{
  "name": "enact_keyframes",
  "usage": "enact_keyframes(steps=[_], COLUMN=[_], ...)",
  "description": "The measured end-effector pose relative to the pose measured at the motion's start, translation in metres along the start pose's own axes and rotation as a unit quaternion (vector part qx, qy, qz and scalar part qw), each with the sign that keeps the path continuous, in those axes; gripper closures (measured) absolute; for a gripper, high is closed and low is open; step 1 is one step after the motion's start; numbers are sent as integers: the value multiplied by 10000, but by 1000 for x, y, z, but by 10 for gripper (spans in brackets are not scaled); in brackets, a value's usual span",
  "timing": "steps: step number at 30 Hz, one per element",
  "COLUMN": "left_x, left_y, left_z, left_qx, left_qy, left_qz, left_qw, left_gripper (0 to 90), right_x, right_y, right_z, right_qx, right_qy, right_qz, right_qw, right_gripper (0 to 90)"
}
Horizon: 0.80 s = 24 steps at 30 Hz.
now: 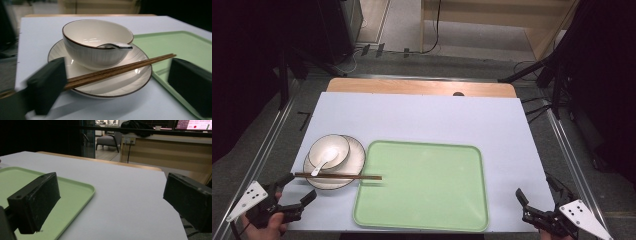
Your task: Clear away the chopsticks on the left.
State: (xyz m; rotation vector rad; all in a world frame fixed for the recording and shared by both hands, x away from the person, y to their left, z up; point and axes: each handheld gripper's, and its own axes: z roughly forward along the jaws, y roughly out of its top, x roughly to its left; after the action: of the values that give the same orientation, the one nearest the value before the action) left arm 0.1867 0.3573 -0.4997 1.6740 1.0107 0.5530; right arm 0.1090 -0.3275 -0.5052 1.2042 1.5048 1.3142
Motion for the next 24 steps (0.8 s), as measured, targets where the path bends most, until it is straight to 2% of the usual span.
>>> enact_keyframes(steps=[1, 2, 3, 4, 5, 6, 7, 8, 9, 10, 11, 12, 13, 15, 16, 20, 22, 23, 24], left_x=[0, -7, -7, -12, -12, -16, -16, -19, -23, -32, -32, -35, -35, -35, -37, -43, -50, -50, -54], left_y=[0, 3, 3, 4, 4, 5, 5, 5, 5, 7, 7, 8, 7, 6, 4, 5, 4, 4, 5], left_z=[0, 0, 0, 1, 1, 6, 6, 9, 11, 16, 16, 19, 20, 22, 22, 24, 32, 32, 40], left_qx=[0, -42, -42, 8, 8, 177, 177, 266, 352, 475, 475, 456, 503, 559, 638, 681, 830, 830, 931], left_qy=[0, 125, 125, -94, -94, -383, -383, -505, -541, -470, -470, -489, -510, -468, -491, -536, -574, -574, -600], left_qz=[0, -64, -64, -139, -139, -258, -258, -295, -257, -137, -137, -350, -431, -408, -309, -203, -160, -160, -70], left_qw=[10000, 9999, 9999, 9999, 9999, 9988, 9988, 9979, 9976, 9977, 9977, 9971, 9965, 9965, 9963, 9960, 9948, 9948, 9938], left_gripper=[204, 315, 483, 635, 733, 810, 858, 892, 900, 900, 900, 900, 900, 900, 900, 900, 900, 900, 900], right_x=[0, -2, -2, -3, -3, -3, -3, -2, -2, -2, -2, -1, 0, 1, 2, 2, 2, 2, 3], right_y=[0, -1, -1, -2, -2, -2, -2, -2, -2, -2, -2, -2, -2, -2, -2, -2, -3, -3, -2], right_z=[0, 0, 0, -1, -1, -1, -1, -1, 0, 0, 0, 1, 2, 2, 2, 2, 5, 5, 5], right_qx=[0, 13, 13, 42, 39, 42, 42, 46, 57, 55, 55, 79, 88, 91, 92, 93, 141, 141, 147], right_qy=[0, -24, -24, -60, -67, -70, -70, -70, -68, -56, -56, -46, -31, -17, -14, -8, 5, 5, 13], right_qz=[0, 49, 49, 92, 88, 102, 102, 103, 97, 76, 76, 87, 49, 42, 23, 13, 32, 32, 8], right_qw=[10000, 10000, 10000, 9999, 9999, 9999, 9999, 9999, 9999, 9999, 9999, 9999, 9999, 9999, 10000, 10000, 9999, 9999, 9999], right_gripper=[8, 8, 8, 8, 8, 8, 8, 8, 8, 8, 8, 8, 8, 8, 8, 8, 8, 8, 8])
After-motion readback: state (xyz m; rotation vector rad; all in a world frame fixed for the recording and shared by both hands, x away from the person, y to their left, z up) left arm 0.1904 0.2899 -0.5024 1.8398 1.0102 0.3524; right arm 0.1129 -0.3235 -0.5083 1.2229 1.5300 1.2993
